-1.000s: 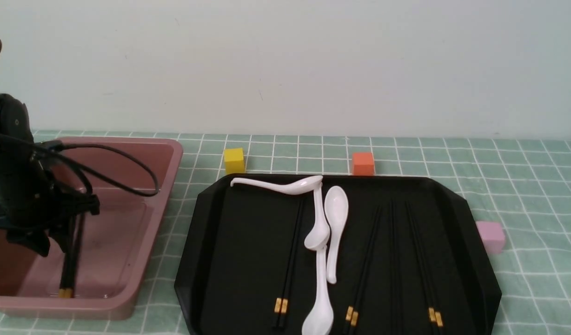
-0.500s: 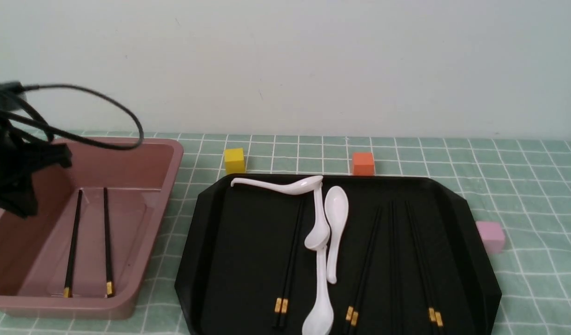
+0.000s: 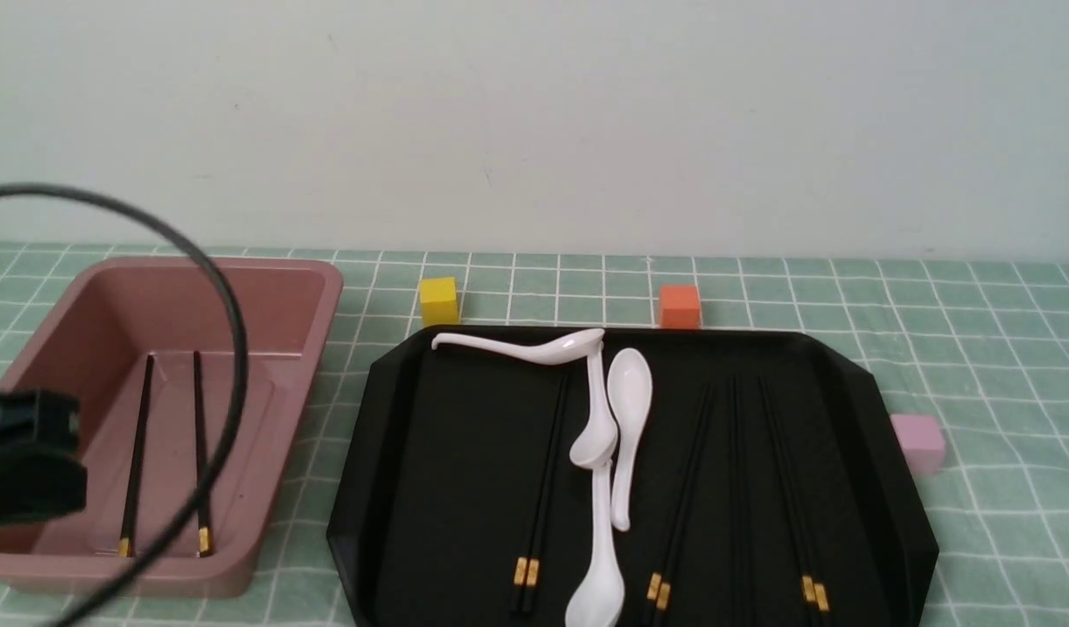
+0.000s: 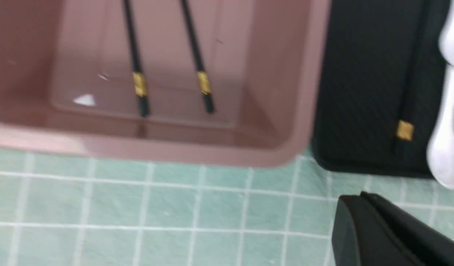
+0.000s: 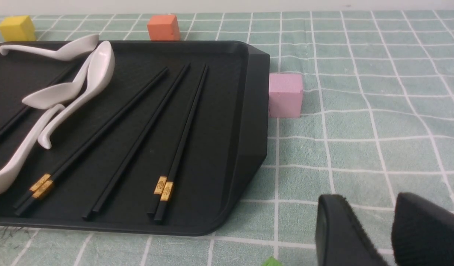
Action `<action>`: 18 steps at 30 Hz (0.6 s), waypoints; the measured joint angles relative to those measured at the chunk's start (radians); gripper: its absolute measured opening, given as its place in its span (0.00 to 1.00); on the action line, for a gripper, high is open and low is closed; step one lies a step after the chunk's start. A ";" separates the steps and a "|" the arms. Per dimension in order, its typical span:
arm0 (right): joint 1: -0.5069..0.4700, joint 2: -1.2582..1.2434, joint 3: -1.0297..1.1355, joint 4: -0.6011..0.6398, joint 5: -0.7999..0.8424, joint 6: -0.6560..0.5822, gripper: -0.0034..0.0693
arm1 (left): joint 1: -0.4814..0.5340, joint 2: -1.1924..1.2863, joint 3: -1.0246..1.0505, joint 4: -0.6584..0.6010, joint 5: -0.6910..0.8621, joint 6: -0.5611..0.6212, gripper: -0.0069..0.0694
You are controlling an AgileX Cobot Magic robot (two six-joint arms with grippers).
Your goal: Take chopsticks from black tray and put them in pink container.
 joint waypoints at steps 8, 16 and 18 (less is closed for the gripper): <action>0.000 0.000 0.000 0.000 0.000 0.000 0.38 | 0.000 -0.454 0.371 -0.220 -0.298 0.189 0.07; 0.000 0.000 0.000 0.000 0.000 0.000 0.38 | 0.000 -0.674 0.503 -0.257 -0.333 0.204 0.07; 0.000 0.000 0.000 0.000 0.000 0.000 0.38 | 0.000 -0.685 0.507 -0.257 -0.329 0.205 0.07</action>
